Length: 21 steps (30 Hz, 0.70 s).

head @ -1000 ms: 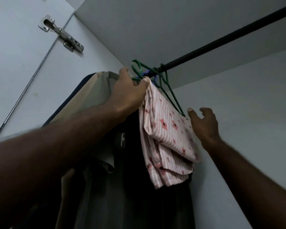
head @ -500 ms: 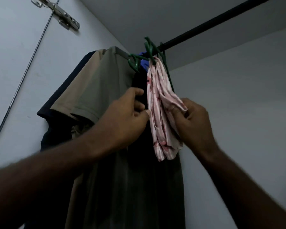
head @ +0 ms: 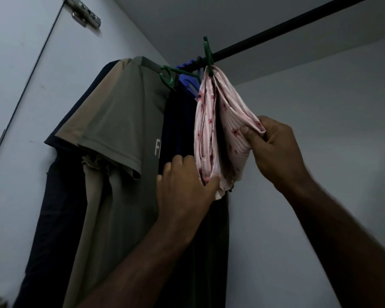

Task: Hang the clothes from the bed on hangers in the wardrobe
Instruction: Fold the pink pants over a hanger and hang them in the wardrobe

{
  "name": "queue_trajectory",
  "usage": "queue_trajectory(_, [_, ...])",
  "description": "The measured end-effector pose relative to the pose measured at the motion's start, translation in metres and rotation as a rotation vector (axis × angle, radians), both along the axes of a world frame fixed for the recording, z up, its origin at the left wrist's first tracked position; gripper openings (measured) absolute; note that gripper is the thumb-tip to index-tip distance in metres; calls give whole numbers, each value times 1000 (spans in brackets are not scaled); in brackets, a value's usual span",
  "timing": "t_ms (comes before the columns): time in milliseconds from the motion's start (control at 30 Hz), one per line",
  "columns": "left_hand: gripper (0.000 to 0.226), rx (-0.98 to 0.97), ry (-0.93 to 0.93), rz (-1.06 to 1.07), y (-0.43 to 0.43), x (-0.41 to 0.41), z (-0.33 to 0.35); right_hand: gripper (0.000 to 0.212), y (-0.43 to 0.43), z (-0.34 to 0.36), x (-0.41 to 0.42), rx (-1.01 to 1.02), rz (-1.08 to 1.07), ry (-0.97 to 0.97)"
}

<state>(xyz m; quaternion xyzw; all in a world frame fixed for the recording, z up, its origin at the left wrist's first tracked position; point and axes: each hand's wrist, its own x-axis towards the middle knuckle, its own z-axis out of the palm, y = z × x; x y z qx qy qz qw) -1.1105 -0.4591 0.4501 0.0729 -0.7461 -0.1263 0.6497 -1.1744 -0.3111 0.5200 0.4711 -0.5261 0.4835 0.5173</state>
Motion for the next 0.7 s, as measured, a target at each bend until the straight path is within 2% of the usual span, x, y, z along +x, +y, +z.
queue_trajectory(100, [25,68,29,-279,-5,-4,2,16,7,-1,-3,-10,-5,11])
queue_trajectory(167, [20,71,67,-370,-6,-5,2,36,11,-2,-4,-12,-12,61])
queue_trajectory(267, [16,19,144,-340,-8,-6,4,54,11,-8,-8,19,-77,134])
queue_trajectory(333, [12,9,207,-344,-10,-3,4,55,9,-11,-10,36,-62,144])
queue_trajectory(433, [21,-15,263,-344,-7,2,-1,55,6,-13,-8,0,-46,171])
queue_trajectory(500, [26,-28,234,-291,-3,6,-4,58,5,-13,-8,-39,-16,172])
queue_trajectory(567, [34,-27,126,-194,1,8,-6,62,4,-14,-8,-47,27,130])
queue_trajectory(633, [35,-32,34,-121,3,8,-4,63,3,-14,-10,-46,47,82])
queue_trajectory(700, [35,-35,19,-102,4,7,-1,59,2,-13,-12,-60,78,35])
